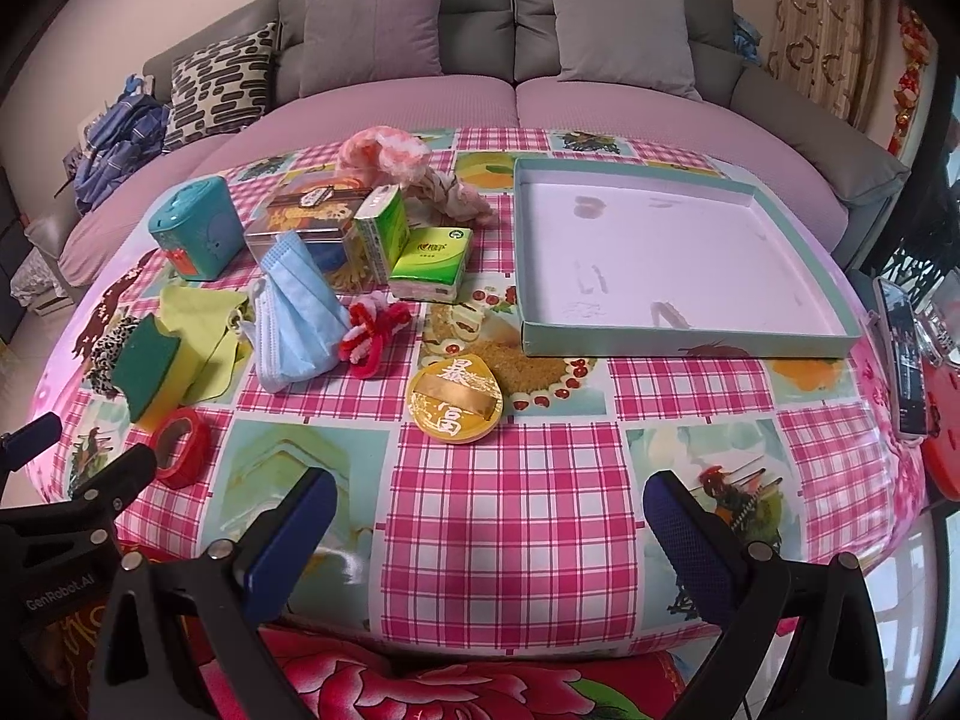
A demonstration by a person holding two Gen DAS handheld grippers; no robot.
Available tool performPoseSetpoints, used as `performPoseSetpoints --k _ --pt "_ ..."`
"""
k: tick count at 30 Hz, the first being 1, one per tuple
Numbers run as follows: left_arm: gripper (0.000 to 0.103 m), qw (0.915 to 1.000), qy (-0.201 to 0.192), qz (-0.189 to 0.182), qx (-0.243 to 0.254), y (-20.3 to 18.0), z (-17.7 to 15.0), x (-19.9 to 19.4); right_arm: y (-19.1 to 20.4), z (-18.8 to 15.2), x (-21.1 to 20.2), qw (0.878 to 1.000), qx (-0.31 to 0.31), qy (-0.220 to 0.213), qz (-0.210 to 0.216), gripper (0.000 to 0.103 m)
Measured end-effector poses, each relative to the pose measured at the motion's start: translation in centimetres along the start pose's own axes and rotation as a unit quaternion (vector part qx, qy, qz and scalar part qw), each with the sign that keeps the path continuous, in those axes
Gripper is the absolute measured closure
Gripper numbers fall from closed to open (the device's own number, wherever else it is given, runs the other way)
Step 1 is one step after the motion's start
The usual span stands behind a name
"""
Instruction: Organize soft objects
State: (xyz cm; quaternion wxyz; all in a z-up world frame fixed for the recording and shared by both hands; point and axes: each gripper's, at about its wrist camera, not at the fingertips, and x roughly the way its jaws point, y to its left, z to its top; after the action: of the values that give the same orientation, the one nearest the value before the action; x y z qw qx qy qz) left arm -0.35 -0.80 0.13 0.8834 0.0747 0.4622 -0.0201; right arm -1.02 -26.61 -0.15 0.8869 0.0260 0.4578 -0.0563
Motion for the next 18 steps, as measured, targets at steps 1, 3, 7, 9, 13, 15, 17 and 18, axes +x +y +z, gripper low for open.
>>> performPoseSetpoints --k 1,3,7,9,13,15,17,18 --pt "0.0 1.0 -0.001 0.0 0.0 -0.02 -0.01 -0.02 0.0 0.0 -0.01 1.0 0.0 0.0 -0.001 0.0" --pt "0.0 1.0 0.0 0.0 0.001 0.03 0.01 0.02 0.0 0.02 -0.02 1.0 0.0 0.0 -0.001 0.0" --pt "0.0 1.0 0.0 -0.001 0.0 0.04 -0.02 0.01 0.03 0.03 -0.07 1.0 -0.001 -0.001 -0.002 0.0" --pt "0.0 1.0 0.0 -0.001 0.0 0.04 -0.03 0.0 0.01 0.04 -0.07 1.0 -0.001 -0.001 -0.002 0.0" --pt "0.0 1.0 0.0 0.0 0.001 0.09 -0.08 0.01 0.03 0.04 -0.1 1.0 -0.001 -0.001 -0.002 0.0" --pt "0.0 1.0 0.0 0.001 0.001 0.1 -0.11 0.06 0.06 0.02 -0.1 1.0 -0.001 -0.001 -0.002 0.0" --pt "0.0 1.0 0.0 0.001 0.001 0.07 -0.1 0.05 0.07 0.02 -0.1 1.0 -0.001 -0.001 -0.002 0.0" --pt "0.0 1.0 0.0 0.001 0.001 0.08 -0.11 0.05 0.07 0.01 -0.1 1.0 -0.001 -0.001 -0.003 0.0"
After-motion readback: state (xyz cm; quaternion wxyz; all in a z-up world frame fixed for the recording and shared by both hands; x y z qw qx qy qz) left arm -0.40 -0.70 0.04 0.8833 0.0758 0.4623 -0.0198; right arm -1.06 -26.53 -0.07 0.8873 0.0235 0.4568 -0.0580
